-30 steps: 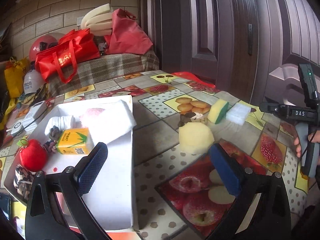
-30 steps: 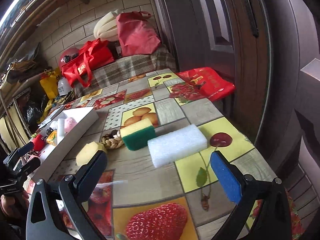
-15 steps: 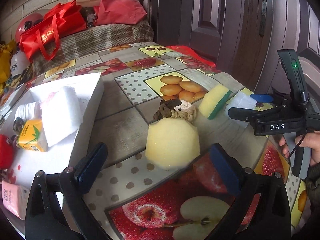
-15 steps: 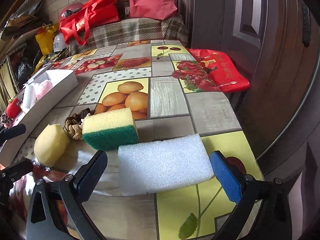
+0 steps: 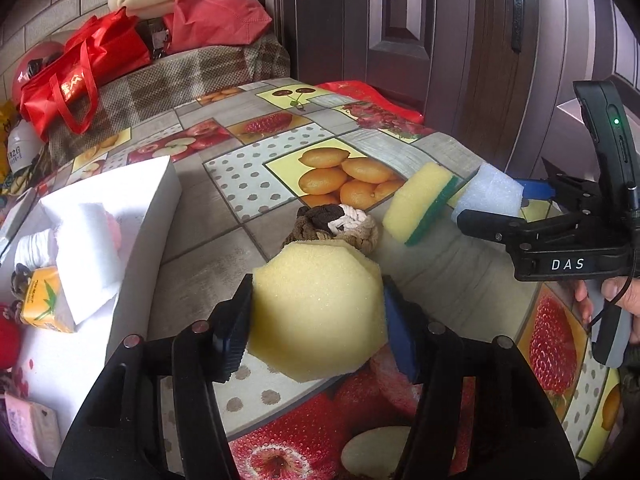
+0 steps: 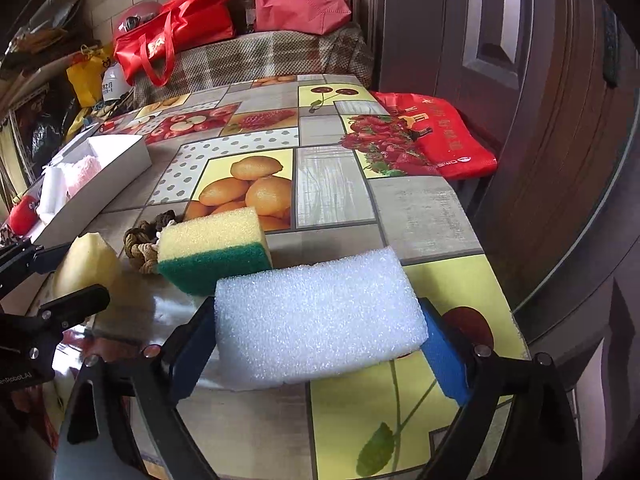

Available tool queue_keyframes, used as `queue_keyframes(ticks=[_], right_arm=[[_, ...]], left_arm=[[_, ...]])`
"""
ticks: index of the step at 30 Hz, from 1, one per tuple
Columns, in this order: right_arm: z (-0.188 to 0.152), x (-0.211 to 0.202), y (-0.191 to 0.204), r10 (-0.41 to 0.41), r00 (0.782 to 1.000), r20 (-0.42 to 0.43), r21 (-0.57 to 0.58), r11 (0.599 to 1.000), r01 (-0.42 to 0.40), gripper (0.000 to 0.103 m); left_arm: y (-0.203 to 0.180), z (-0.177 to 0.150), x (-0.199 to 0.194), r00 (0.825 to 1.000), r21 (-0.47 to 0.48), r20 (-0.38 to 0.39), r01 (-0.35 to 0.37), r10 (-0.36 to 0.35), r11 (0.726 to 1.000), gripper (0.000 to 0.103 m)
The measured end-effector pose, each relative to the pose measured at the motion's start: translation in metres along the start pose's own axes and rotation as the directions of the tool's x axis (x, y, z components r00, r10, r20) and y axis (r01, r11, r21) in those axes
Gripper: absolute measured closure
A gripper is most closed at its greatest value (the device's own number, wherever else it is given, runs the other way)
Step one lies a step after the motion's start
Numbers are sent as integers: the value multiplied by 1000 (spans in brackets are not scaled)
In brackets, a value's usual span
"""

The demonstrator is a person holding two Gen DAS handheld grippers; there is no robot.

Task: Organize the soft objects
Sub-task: 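Carry sponge and foam block into the box and open both tools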

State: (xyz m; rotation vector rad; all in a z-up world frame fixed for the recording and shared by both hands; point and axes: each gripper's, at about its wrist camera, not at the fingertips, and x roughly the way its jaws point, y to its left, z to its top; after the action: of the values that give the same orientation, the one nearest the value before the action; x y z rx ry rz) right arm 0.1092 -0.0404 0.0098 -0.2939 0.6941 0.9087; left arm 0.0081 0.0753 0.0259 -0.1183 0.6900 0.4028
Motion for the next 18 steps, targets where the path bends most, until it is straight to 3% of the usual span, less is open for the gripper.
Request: queue_keyframes(ticks=[3, 7, 9, 18], right_arm=[[-6, -24, -5, -12, 994, 111, 56, 998, 5, 9], [-20, -63, -4, -49, 957, 287, 131, 991, 11, 9], [-23, -76, 0, -67, 940, 336, 147, 989, 19, 9], [-21, -78, 48, 20, 923, 383, 115, 991, -69, 9]], left_arm=[[-2, -3, -21, 995, 11, 99, -23, 22, 1000, 44], [4, -9, -43, 981, -5, 187, -49, 49, 999, 44], [9, -12, -50, 977, -9, 204, -60, 61, 998, 44], [48, -33, -79, 958, -51, 257, -121, 131, 991, 43]])
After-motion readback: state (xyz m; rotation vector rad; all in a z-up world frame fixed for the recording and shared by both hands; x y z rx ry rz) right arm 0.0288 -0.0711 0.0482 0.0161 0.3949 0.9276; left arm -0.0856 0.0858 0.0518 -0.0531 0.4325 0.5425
